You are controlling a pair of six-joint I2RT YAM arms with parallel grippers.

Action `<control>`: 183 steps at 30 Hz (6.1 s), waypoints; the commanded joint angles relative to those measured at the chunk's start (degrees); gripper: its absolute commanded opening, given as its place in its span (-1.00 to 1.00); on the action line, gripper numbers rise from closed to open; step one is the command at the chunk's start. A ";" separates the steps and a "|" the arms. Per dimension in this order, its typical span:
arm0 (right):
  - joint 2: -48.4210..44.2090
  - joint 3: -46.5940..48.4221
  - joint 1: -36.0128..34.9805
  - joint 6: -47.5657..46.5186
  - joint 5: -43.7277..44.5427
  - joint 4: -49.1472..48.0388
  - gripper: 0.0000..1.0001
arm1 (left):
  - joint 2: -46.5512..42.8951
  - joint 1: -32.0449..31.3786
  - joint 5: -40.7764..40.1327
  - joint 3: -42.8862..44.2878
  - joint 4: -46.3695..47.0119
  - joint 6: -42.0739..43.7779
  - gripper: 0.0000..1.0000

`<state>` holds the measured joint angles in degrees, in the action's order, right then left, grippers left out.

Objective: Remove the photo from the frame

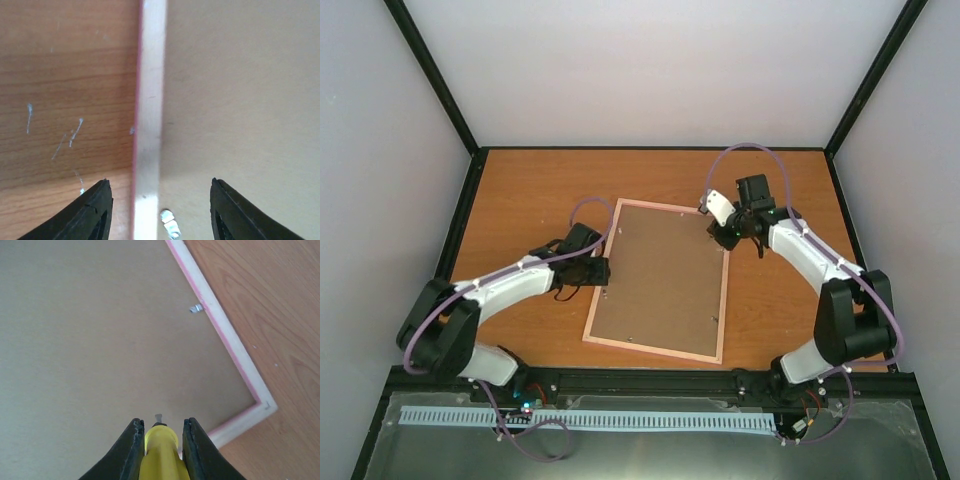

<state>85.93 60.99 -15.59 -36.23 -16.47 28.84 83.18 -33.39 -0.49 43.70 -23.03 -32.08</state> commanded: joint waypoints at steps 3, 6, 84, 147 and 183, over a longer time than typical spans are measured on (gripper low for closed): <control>4.45 3.92 5.14 -4.99 0.29 -1.65 -0.94 | -9.01 -6.61 10.27 2.80 -4.34 2.13 -0.07; 7.20 6.15 6.47 -5.23 -0.93 -0.44 -0.94 | -8.51 -13.64 14.70 2.70 -7.09 2.29 -0.29; -8.32 3.92 -4.10 3.48 -11.47 9.91 -0.94 | 15.01 10.65 7.27 14.33 5.81 1.60 -0.09; 37.72 34.10 -24.30 26.17 -25.29 -5.82 -0.94 | -7.18 4.86 4.63 -13.46 8.66 -4.31 -0.98; 26.13 27.90 -24.94 35.35 2.65 -8.45 -0.94 | -7.77 4.82 4.11 -13.78 8.41 -3.81 -0.99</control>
<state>120.73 93.06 -40.88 -3.99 -26.26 21.08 76.09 -28.16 3.40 30.15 -14.72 -35.66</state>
